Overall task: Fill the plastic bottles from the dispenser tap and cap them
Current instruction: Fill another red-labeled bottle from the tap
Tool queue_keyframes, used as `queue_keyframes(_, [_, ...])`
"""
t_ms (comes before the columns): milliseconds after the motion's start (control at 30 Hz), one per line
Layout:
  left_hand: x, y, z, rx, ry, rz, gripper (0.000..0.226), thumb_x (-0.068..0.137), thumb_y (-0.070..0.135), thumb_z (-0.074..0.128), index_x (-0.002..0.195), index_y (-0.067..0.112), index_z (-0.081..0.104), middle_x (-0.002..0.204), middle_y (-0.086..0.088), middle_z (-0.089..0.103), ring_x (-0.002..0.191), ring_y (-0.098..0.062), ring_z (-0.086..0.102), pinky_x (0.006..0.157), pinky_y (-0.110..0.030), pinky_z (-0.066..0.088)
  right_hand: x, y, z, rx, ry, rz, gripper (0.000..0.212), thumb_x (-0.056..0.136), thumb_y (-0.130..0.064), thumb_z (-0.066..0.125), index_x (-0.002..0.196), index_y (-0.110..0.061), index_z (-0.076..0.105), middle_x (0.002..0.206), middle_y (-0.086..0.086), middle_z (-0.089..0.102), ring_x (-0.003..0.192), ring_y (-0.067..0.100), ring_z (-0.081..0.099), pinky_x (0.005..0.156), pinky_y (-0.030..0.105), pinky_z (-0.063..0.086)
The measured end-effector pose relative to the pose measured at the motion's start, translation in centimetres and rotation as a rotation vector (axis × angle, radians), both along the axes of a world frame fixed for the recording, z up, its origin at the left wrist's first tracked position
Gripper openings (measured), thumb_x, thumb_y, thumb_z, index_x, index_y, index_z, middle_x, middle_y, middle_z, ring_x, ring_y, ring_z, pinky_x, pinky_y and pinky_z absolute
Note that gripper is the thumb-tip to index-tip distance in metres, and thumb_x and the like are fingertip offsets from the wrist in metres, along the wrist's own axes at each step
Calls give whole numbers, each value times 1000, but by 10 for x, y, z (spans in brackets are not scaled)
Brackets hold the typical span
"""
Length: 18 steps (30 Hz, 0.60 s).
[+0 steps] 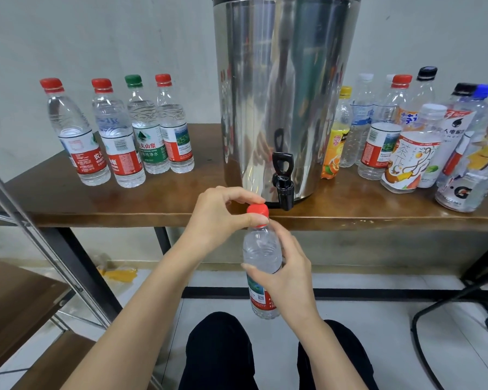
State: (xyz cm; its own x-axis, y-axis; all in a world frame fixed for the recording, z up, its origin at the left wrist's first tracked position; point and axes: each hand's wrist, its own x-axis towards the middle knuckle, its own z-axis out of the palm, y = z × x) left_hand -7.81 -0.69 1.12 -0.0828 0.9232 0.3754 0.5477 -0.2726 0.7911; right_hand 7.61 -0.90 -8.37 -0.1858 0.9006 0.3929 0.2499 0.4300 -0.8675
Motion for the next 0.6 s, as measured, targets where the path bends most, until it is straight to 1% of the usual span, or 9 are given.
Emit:
queue_keyframes(100, [-3, -3, 2, -2, 5, -10, 26, 70, 27, 86, 93, 36, 76, 95, 14, 75, 100, -8, 62, 92, -34, 50, -2, -1, 4, 13, -12, 3, 84, 69, -23, 88, 124, -65, 41, 123, -27, 54, 120, -1, 51, 99, 34, 51])
queue_keyframes(133, [-4, -4, 3, -9, -12, -31, 25, 74, 23, 85, 95, 33, 76, 95, 13, 75, 99, -8, 64, 92, -33, 52, -2, 0, 5, 12, -7, 7, 83, 69, -22, 88, 126, -63, 42, 124, -26, 55, 120, 0, 52, 99, 35, 52])
queue_keyframes(200, [-4, -8, 4, -39, -67, -102, 21, 83, 16, 77, 100, 29, 75, 98, 10, 76, 98, -6, 68, 91, -28, 53, -2, 0, 6, 1, 14, 23, 82, 68, -21, 88, 131, -53, 46, 126, -23, 56, 122, 4, 53, 100, 39, 51])
queue_keyframes(300, [-6, -13, 6, -80, -121, -175, 19, 93, 18, 65, 109, 25, 74, 107, 11, 74, 102, -5, 67, 95, -26, 52, -5, 2, 8, -11, 34, 48, 81, 68, -20, 88, 136, -43, 48, 128, -20, 58, 123, 5, 54, 102, 40, 50])
queue_keyframes(333, [-7, -12, 5, -68, -118, -170, 18, 93, 22, 65, 108, 26, 74, 109, 11, 73, 105, -6, 66, 96, -29, 52, -6, 2, 9, -11, 39, 52, 81, 68, -19, 88, 136, -43, 49, 128, -19, 59, 122, 5, 54, 102, 40, 50])
queue_keyframes(400, [-8, -8, 5, -18, -85, -117, 15, 87, 28, 71, 102, 26, 75, 108, 10, 71, 104, -10, 66, 98, -36, 51, -9, 3, 12, -11, 41, 58, 81, 68, -19, 88, 134, -44, 49, 127, -18, 60, 120, 6, 56, 100, 39, 51])
queue_keyframes(467, [-10, -6, 6, 18, -93, -79, 17, 81, 22, 79, 97, 20, 73, 100, 6, 73, 97, -12, 68, 95, -37, 53, -13, 5, 14, -14, 44, 67, 80, 67, -19, 88, 132, -47, 49, 125, -18, 61, 118, 6, 57, 98, 39, 52])
queue_keyframes(533, [-15, -4, 9, 24, -104, -90, 18, 81, 14, 79, 96, 16, 71, 95, 5, 74, 93, -11, 69, 94, -35, 54, -16, 7, 16, -22, 54, 85, 80, 67, -19, 88, 132, -47, 50, 125, -17, 61, 118, 7, 58, 98, 39, 52])
queue_keyframes(600, [-23, -3, 13, 21, -100, -116, 17, 82, 9, 77, 96, 14, 68, 95, 1, 74, 94, -14, 69, 95, -35, 54, -21, 10, 19, -26, 48, 107, 80, 67, -20, 88, 131, -49, 50, 125, -18, 61, 118, 6, 58, 98, 39, 53])
